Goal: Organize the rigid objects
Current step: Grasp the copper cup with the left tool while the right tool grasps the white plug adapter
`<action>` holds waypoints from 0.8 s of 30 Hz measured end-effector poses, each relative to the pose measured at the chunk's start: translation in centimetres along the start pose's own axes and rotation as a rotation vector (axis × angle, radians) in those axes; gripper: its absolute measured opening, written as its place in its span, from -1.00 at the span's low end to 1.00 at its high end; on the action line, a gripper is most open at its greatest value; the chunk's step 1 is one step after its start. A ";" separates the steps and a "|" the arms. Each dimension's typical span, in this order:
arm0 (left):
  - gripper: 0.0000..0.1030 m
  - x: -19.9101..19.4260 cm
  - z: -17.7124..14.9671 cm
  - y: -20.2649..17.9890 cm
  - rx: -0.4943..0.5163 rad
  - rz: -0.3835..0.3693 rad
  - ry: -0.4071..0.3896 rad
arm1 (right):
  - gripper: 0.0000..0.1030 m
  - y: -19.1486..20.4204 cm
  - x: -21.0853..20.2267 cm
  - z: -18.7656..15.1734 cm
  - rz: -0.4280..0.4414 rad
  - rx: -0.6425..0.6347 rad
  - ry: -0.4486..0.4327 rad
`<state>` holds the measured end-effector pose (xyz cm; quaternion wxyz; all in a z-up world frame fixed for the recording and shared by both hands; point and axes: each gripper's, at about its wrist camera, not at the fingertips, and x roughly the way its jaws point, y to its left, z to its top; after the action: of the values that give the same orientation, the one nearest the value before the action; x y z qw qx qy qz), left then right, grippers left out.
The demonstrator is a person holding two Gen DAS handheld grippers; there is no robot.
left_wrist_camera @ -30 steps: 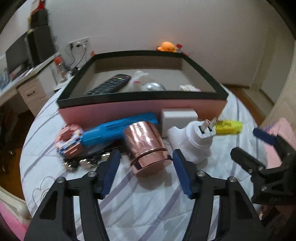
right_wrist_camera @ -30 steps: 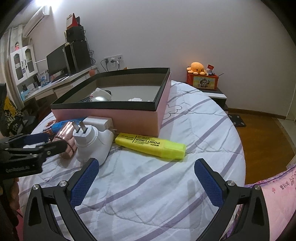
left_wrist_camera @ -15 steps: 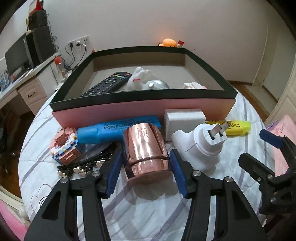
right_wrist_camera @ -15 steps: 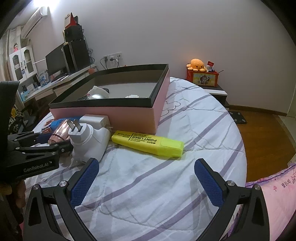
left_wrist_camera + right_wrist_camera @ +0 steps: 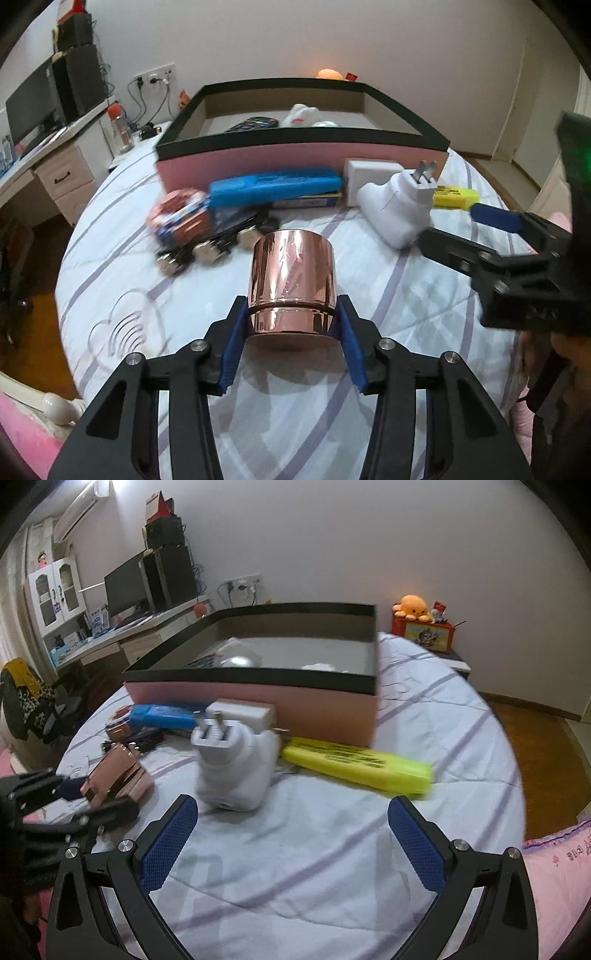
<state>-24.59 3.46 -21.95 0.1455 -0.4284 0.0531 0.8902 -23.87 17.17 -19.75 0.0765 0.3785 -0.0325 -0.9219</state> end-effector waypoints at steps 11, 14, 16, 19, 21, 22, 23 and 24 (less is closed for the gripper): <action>0.27 0.9 0.1 1.6 -0.023 -0.031 0.006 | 0.99 2.3 4.5 1.8 0.045 0.034 0.117; 0.33 1.4 0.3 1.6 -0.017 -0.030 0.006 | 0.74 2.0 4.9 2.2 0.049 0.044 0.117; 0.46 1.4 0.3 1.6 -0.021 -0.042 0.003 | 0.53 2.0 5.2 2.4 0.042 0.037 0.118; 0.51 1.6 0.5 1.5 -0.012 -0.037 0.003 | 0.45 2.3 5.4 2.6 0.028 0.014 0.122; 0.53 1.6 0.4 1.5 -0.006 -0.038 0.004 | 0.38 2.5 5.5 2.5 0.013 -0.001 0.121; 0.54 1.6 0.4 1.6 -0.007 -0.038 0.004 | 0.22 2.4 5.4 2.5 0.010 0.002 0.118; 0.56 1.6 0.4 1.6 -0.007 -0.039 0.006 | 0.11 2.3 5.3 2.5 0.007 0.003 0.118; 0.57 1.6 0.4 1.5 -0.007 -0.037 0.007 | 0.10 2.1 5.2 2.4 0.020 0.006 0.116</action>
<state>-26.34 2.47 -22.99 0.1604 -0.4330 0.0425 0.8860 -28.96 14.25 -21.37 0.0861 0.4310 -0.0345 -0.8976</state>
